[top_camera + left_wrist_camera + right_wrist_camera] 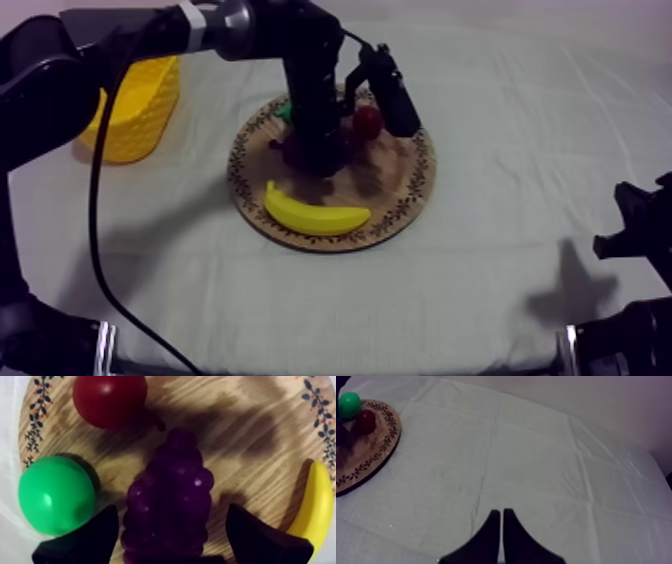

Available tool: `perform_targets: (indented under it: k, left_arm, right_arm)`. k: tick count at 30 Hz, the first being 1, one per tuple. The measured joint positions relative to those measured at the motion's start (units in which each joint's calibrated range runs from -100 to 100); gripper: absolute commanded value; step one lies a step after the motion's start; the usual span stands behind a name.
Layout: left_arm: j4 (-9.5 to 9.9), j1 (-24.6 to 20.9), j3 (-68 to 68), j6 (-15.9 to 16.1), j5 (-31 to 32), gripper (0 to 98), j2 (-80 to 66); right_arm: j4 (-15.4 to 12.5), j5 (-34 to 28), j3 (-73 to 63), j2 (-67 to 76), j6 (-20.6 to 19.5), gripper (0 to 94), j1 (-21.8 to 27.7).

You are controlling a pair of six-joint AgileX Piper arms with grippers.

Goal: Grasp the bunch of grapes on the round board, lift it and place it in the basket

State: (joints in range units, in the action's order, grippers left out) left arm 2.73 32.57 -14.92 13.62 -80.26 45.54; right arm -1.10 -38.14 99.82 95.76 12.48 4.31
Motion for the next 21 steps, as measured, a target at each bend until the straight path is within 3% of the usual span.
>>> perform_targets:
  k: [6,16,21]
  left_arm:
    - [0.23,-0.1,0.0,-1.0,-0.7,70.2,1.2]
    - [0.90,0.0,-0.8,-3.4,-2.0,50.0,2.6]
    - [1.03,0.1,-0.4,-4.3,-1.6,45.7,2.4]
  right_arm:
    - [0.0,0.0,0.0,0.0,0.0,0.3,0.0]
    - [0.0,0.0,0.0,0.0,0.0,0.3,0.0]
    - [0.0,0.0,0.0,0.0,0.0,0.3,0.0]
